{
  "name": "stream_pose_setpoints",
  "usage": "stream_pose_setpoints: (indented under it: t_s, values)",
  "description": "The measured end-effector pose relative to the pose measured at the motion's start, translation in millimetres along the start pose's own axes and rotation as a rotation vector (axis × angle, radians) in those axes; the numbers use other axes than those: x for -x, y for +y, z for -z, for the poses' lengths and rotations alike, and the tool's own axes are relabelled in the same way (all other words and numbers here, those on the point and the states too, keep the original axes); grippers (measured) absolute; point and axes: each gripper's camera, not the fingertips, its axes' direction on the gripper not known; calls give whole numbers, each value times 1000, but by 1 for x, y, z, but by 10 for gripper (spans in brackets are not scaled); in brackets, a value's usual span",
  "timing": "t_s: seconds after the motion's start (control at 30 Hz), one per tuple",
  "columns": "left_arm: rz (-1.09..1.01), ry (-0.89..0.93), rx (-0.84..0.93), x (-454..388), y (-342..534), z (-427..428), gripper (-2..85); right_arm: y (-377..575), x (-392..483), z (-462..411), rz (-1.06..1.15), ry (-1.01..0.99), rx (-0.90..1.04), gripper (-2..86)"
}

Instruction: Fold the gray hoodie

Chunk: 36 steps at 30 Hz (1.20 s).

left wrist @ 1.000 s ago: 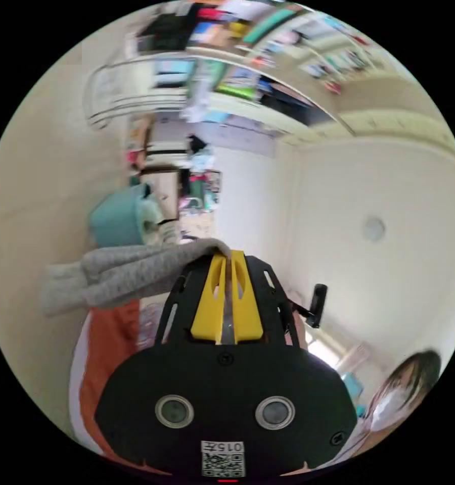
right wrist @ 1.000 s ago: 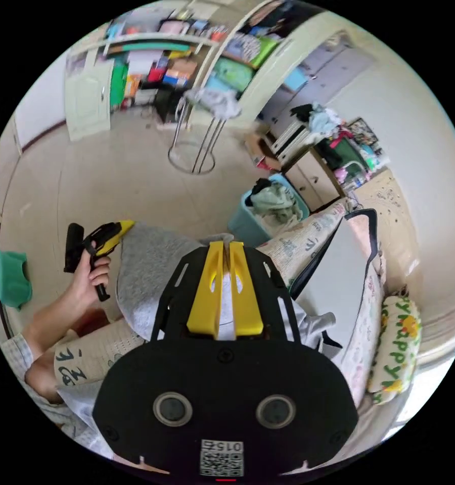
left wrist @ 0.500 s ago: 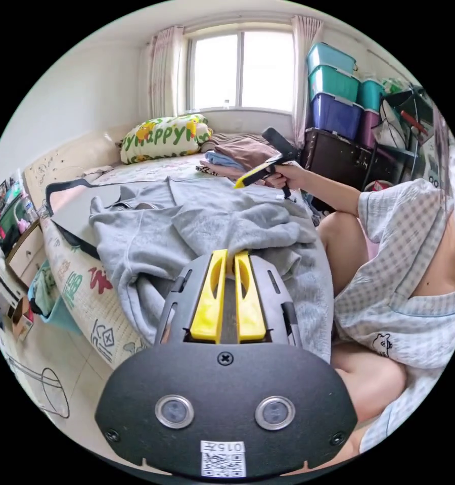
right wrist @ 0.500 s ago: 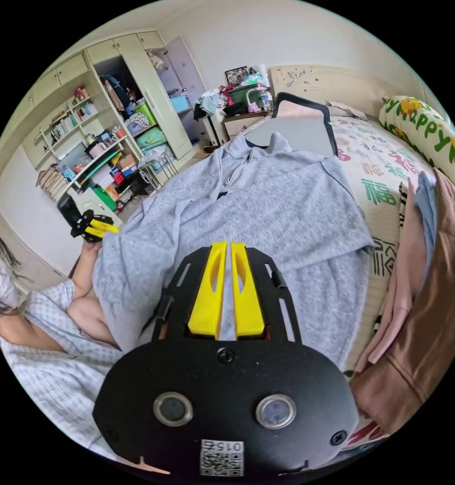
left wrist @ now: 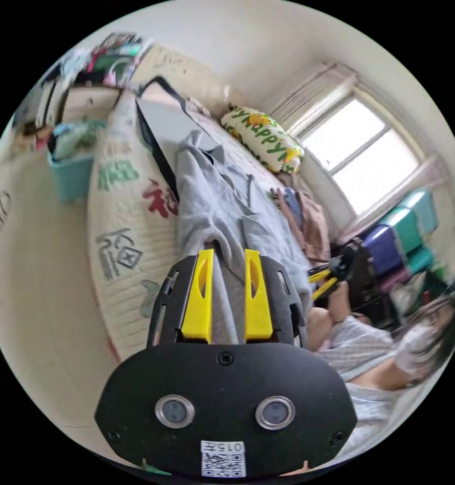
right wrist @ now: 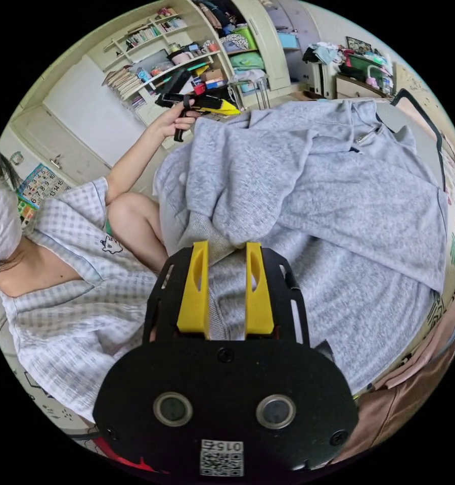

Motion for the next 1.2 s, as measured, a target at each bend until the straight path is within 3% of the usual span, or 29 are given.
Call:
stream_pose_setpoints:
  t_s: [0.27,0.67,0.77,1.07,1.2]
  values:
    - [127,6,-47,24,-32,-17,109,54,-4,60,95,-72,-124,58]
    - [178,207,-55,49,-50,-25,111,142,-19,140,89,-23,-267,59]
    - [183,136,-29,57,-67,-25,109,142,-21,143,95,-30,-263,60]
    - [229,41,-197,82,-82,19,72,139,-23,154,82,-28,-261,60]
    - [150,142,-413,86,-64,70,12,125,-20,154,83,-6,-212,60]
